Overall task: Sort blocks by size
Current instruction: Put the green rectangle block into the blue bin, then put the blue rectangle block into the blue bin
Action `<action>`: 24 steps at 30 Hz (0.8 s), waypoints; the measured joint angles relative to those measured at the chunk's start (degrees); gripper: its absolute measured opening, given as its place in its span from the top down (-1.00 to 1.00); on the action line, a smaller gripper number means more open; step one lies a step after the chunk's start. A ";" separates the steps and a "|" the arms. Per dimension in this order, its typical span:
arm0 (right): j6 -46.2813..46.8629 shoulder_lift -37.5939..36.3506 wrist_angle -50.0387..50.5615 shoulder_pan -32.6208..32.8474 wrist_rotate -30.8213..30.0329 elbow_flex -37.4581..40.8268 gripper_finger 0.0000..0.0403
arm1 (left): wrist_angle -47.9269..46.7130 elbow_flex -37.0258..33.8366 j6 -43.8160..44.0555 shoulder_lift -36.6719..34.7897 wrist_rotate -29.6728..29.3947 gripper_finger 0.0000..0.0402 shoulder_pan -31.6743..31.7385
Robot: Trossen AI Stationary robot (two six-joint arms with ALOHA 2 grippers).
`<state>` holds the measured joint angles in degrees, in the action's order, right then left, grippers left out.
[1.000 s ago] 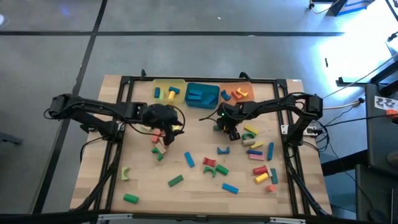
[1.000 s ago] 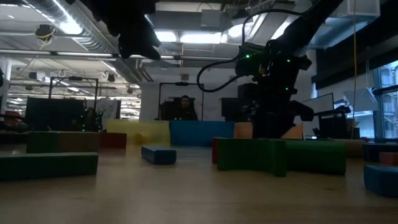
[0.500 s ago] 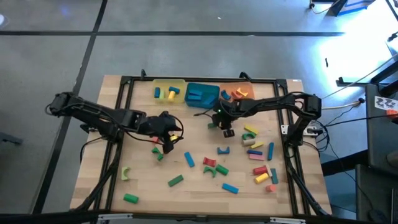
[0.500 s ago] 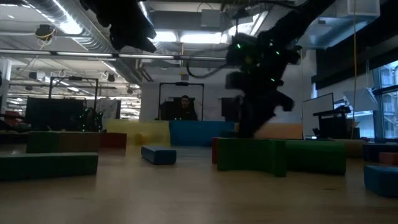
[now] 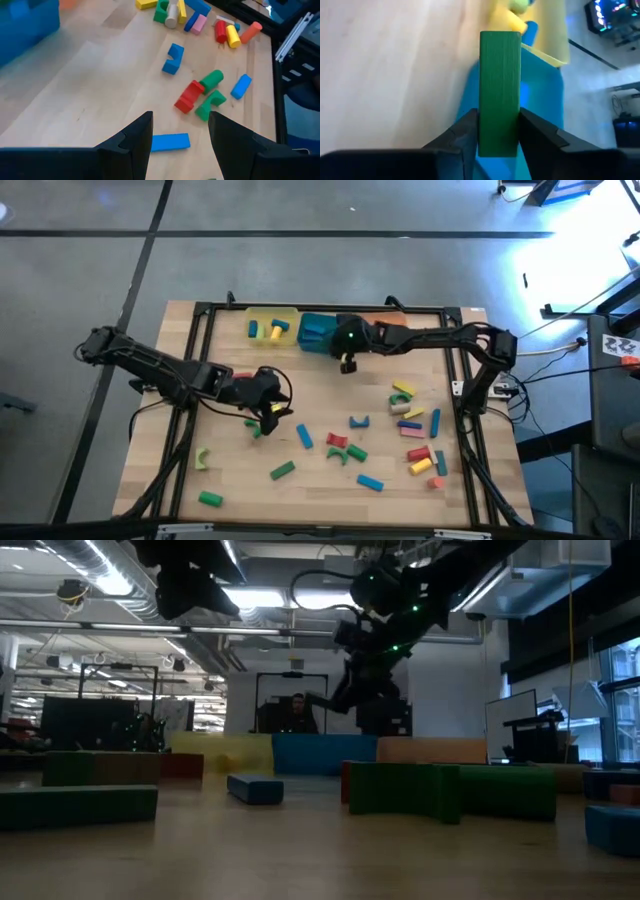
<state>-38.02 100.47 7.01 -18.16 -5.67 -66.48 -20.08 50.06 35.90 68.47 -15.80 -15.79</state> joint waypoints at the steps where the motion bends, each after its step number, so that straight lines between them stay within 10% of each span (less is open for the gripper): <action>1: -0.02 0.29 -0.40 -0.57 0.32 0.00 0.33 | 0.01 0.00 0.23 -0.01 0.03 0.14 -0.11; 13: -0.02 4.69 -6.06 -5.62 1.21 0.04 0.30 | 0.50 0.07 2.25 1.88 0.13 0.14 -0.39; 24: 0.23 -1.07 -0.90 -1.89 -15.03 0.00 0.29 | 15.82 0.08 -26.06 12.82 10.00 0.14 3.65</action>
<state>-37.79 99.41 6.11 -20.05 -20.70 -66.48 -4.26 50.15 9.84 81.29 -5.80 -12.14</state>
